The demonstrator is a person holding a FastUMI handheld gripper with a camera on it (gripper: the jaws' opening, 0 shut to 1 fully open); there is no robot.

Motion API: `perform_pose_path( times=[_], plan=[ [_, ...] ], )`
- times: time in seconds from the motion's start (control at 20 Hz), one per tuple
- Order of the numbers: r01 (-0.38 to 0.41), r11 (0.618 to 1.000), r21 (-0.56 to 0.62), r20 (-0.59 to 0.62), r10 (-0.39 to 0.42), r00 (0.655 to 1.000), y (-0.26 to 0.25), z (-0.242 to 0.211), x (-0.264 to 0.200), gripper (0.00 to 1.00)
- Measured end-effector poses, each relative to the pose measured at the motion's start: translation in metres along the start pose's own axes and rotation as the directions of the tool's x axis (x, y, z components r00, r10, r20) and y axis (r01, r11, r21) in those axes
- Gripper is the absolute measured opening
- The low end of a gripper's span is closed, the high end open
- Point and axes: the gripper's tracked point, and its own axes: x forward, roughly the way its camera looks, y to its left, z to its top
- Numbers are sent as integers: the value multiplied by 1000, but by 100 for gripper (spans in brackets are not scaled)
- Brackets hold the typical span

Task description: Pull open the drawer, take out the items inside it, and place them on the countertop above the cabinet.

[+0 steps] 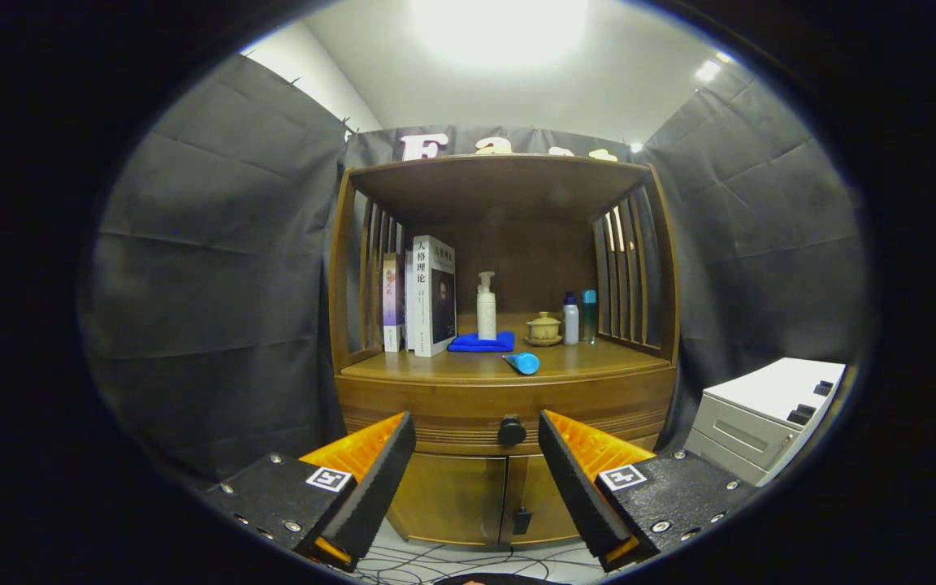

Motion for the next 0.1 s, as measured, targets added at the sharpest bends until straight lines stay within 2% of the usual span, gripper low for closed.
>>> perform_pose_path(
  times=[0.1],
  plan=[
    [3, 1000, 27, 19, -4, 1000, -1, 9, 0, 95]
  ],
)
